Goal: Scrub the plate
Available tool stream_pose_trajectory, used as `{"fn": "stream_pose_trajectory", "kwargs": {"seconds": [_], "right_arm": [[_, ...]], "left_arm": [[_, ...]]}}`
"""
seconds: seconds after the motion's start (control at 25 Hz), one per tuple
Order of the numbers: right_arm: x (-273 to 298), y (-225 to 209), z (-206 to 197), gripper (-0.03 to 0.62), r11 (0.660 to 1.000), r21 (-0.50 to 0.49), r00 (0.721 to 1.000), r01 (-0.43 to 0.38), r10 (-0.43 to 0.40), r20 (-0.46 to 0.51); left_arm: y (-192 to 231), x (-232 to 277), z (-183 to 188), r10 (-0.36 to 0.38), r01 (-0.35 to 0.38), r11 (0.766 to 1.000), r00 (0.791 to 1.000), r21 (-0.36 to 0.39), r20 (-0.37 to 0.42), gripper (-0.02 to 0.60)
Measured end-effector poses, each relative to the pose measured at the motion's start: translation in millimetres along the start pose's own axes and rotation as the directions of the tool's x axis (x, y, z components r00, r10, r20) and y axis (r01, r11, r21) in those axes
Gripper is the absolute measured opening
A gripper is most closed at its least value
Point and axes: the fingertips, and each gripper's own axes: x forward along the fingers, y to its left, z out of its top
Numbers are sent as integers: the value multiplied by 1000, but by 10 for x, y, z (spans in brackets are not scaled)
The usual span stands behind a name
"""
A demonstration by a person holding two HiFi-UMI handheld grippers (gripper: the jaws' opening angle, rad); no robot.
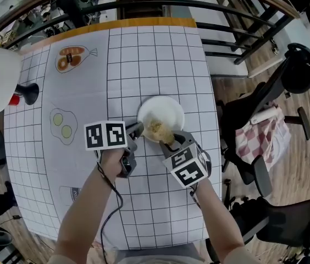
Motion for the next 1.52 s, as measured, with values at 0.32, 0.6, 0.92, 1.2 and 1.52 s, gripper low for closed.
{"fn": "stream_pose_trajectory", "kwargs": {"seconds": [0.32,0.6,0.92,1.2,1.52], "right_arm": [[-152,-415,-193,123,995,79,998,66,-65,-14],[-326,-746,-239,124,981,73,984,179,-178,-24],[-664,-753,-216,126,977,42,977,211,-211,2],[-1087,-602,-18,126,973,39,972,226,-228,61],[-1814,-456,232,127,957,132,939,258,-281,196]], "left_arm": [[0,-5,12,0,0,1000,1000,1,3,34],[-9,5,7,22,-22,999,1000,27,15,35],[-213,-195,-10,76,-83,983,996,162,45,66],[-467,-656,79,115,-139,970,985,200,128,66],[-1039,-1496,227,134,-262,891,932,371,338,66]]}}
